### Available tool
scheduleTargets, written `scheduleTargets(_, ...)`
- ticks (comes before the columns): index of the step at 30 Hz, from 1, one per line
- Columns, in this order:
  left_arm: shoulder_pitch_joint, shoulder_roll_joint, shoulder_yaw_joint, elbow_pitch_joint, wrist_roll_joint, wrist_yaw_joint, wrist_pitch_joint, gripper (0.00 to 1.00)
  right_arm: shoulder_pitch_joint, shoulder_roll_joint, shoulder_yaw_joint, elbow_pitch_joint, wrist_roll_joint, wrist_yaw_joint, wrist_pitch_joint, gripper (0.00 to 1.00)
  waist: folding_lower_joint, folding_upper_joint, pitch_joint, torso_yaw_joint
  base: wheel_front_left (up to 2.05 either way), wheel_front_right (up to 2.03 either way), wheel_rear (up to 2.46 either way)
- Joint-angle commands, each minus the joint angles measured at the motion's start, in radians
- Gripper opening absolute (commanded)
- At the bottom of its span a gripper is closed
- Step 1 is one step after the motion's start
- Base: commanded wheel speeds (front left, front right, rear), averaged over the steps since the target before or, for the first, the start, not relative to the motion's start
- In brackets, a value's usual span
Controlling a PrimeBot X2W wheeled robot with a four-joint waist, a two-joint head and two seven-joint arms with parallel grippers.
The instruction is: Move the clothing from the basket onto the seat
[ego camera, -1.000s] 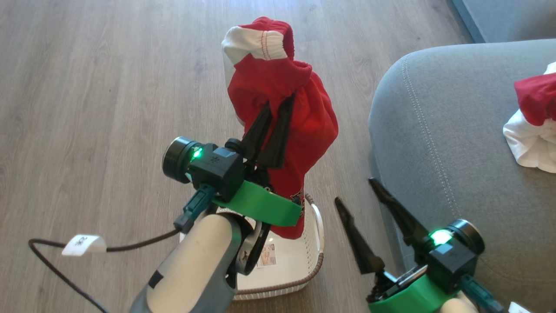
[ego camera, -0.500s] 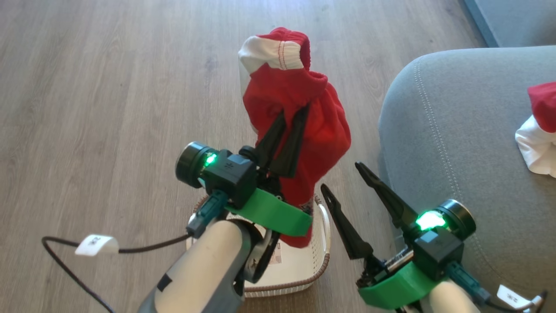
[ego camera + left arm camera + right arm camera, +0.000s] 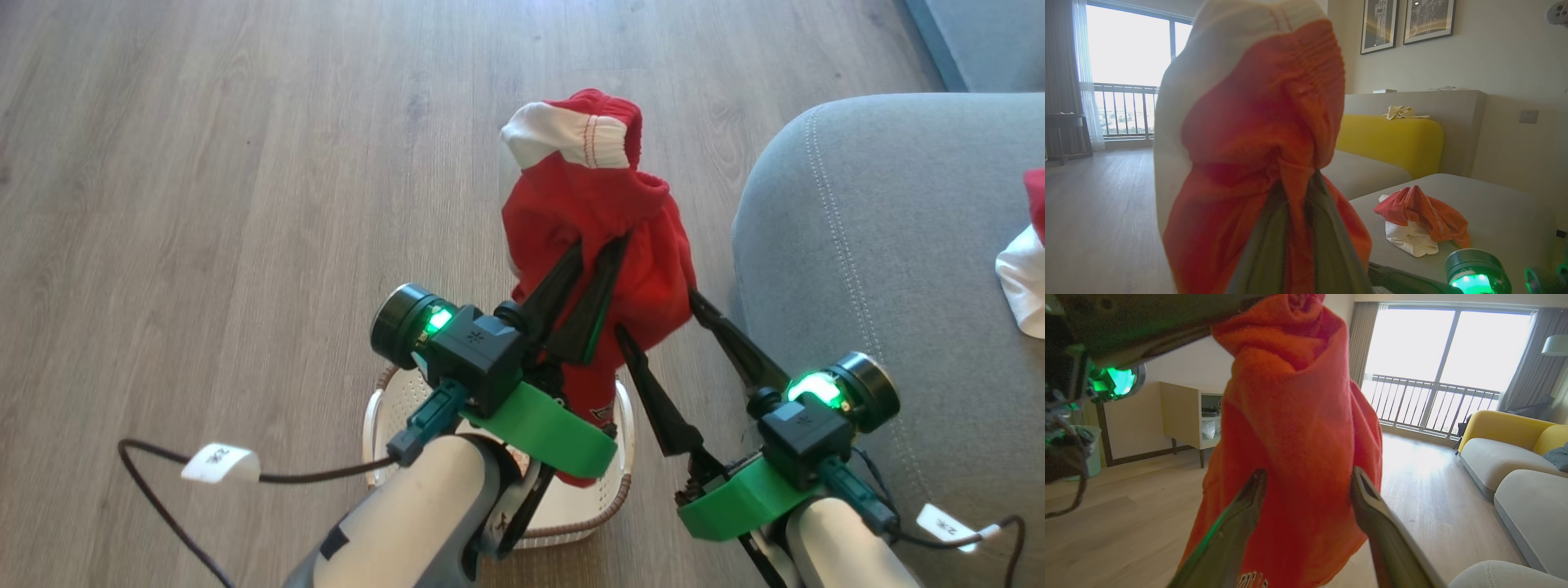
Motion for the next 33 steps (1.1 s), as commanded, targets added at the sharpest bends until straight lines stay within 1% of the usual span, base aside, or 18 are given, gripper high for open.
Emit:
scheduleTargets(1, -0.066, 0.006, 0.028, -0.036, -0.006, 0.006, -0.010, 0.00, -0.047, 0.002, 0.014, -0.018, -0.010, 0.007, -0.002, 1.00, 0.0000, 0.0000, 0.001, 0.002, 0.00, 0.00, 0.00)
scheduleTargets(5, -0.075, 0.006, 0.010, -0.040, -0.012, 0.008, -0.010, 0.00, -0.066, -0.004, 0.032, 0.011, -0.024, 0.007, -0.002, 1.00, 0.0000, 0.0000, 0.003, 0.007, 0.00, 0.00, 0.00)
scheduleTargets(10, -0.082, 0.006, -0.010, -0.041, -0.017, 0.006, -0.010, 0.00, -0.094, -0.018, 0.082, 0.034, -0.050, 0.007, -0.002, 1.00, 0.0000, 0.0000, 0.003, 0.010, 0.00, 0.00, 0.00)
scheduleTargets(14, -0.087, 0.006, -0.026, -0.036, -0.022, 0.003, -0.010, 0.00, -0.115, -0.016, 0.111, 0.052, -0.060, 0.007, -0.002, 1.00, 0.0000, 0.0000, 0.004, 0.011, 0.00, 0.00, 0.00)
scheduleTargets(18, -0.091, 0.006, -0.043, -0.035, -0.027, 0.001, -0.010, 0.00, -0.131, -0.003, 0.113, 0.077, -0.069, 0.007, -0.002, 1.00, 0.0000, 0.0000, 0.004, 0.013, 0.00, 0.00, 0.00)
scheduleTargets(24, -0.092, 0.006, -0.073, -0.027, -0.032, 0.003, -0.010, 0.00, -0.138, 0.020, 0.088, 0.102, -0.064, 0.007, -0.002, 1.00, 0.0000, 0.0000, 0.003, 0.023, 0.00, 0.00, 0.00)
scheduleTargets(25, -0.091, 0.006, -0.075, -0.027, -0.035, 0.007, -0.010, 0.00, -0.135, 0.024, 0.078, 0.102, -0.064, 0.007, -0.002, 0.79, 0.0000, 0.0000, 0.003, 0.025, 0.00, 0.00, 0.00)
scheduleTargets(26, -0.091, 0.006, -0.078, -0.028, -0.037, 0.009, -0.010, 0.00, -0.132, 0.028, 0.069, 0.103, -0.060, 0.007, -0.002, 0.47, 0.0000, 0.0000, 0.003, 0.027, 0.00, 0.00, 0.00)
scheduleTargets(27, -0.090, 0.006, -0.082, -0.029, -0.040, 0.010, -0.010, 0.00, -0.130, 0.031, 0.061, 0.103, -0.056, 0.007, -0.002, 0.29, 0.0000, 0.0000, 0.003, 0.029, 0.00, 0.00, 0.00)
scheduleTargets(28, -0.090, 0.006, -0.088, -0.028, -0.042, 0.008, -0.010, 0.00, -0.128, 0.033, 0.057, 0.104, -0.049, 0.007, -0.002, 0.00, 0.0000, 0.0000, 0.004, 0.030, 0.00, 0.00, 0.00)
scheduleTargets(33, -0.092, 0.006, -0.108, -0.022, -0.043, 0.004, -0.010, 0.00, -0.122, 0.043, 0.028, 0.101, -0.006, 0.007, -0.002, 0.00, 0.0000, 0.0000, 0.004, 0.033, 0.00, 0.00, 0.00)
